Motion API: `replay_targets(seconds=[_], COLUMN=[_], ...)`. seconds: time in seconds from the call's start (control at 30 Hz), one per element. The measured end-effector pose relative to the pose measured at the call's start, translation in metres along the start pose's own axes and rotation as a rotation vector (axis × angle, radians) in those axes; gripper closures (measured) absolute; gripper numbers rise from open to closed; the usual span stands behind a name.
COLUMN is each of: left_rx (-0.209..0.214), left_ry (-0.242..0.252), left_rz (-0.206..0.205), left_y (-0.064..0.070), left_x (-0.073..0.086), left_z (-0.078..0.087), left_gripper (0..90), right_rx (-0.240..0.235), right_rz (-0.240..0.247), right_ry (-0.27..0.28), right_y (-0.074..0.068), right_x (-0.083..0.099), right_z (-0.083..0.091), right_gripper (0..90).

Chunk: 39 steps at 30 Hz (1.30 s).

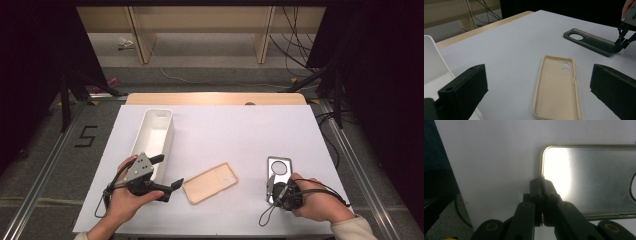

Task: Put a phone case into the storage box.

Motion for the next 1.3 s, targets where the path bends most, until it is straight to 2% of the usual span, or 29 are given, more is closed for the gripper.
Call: replay_targets(seconds=[0.2, 0.37, 0.5, 0.87, 1.07, 1.23, 1.3], left_rx=[-0.004, -0.007, -0.008, -0.01, -0.013, -0.018, -0.018], left_ry=[0.0, 0.003, 0.003, 0.004, 0.001, -0.001, 0.002], left_rz=[0.003, 0.006, 0.005, 0.005, 0.005, 0.005, 0.004], left_y=[-0.001, -0.002, -0.002, -0.003, -0.003, -0.004, -0.004], left_x=[0.0, 0.0, 0.0, -0.001, 0.0, -0.001, -0.003], left_z=[0.0, 0.001, 0.001, 0.001, 0.001, 0.0, -0.001], left_gripper=[0.8, 0.7, 0.8, 1.0, 1.3, 1.6, 1.7], right_rx=[0.027, 0.04, 0.07, 0.127, 0.141, 0.157, 0.143], right_rz=[-0.016, -0.036, -0.041, -0.12, -0.174, -0.193, -0.198], right_ry=[0.03, 0.081, 0.113, 0.294, 0.398, 0.483, 0.515], right_y=[0.004, 0.007, 0.011, 0.021, 0.026, 0.03, 0.03], right_x=[0.002, 0.002, 0.0, -0.011, -0.017, -0.022, -0.025], right_z=[0.007, 0.015, 0.019, 0.028, 0.032, 0.036, 0.037], right_gripper=[88.4, 88.4, 88.5, 88.4, 88.4, 88.5, 88.5])
Point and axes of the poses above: each handheld gripper's, and its own axes: z roughly backward along the jaws, x roughly out of its underside, y roughly to its right, the point moved 6 cm from there along -z, roughly forward along the jaws, and after that the axes turned 1 degree about -x, right-handed, at the moved point
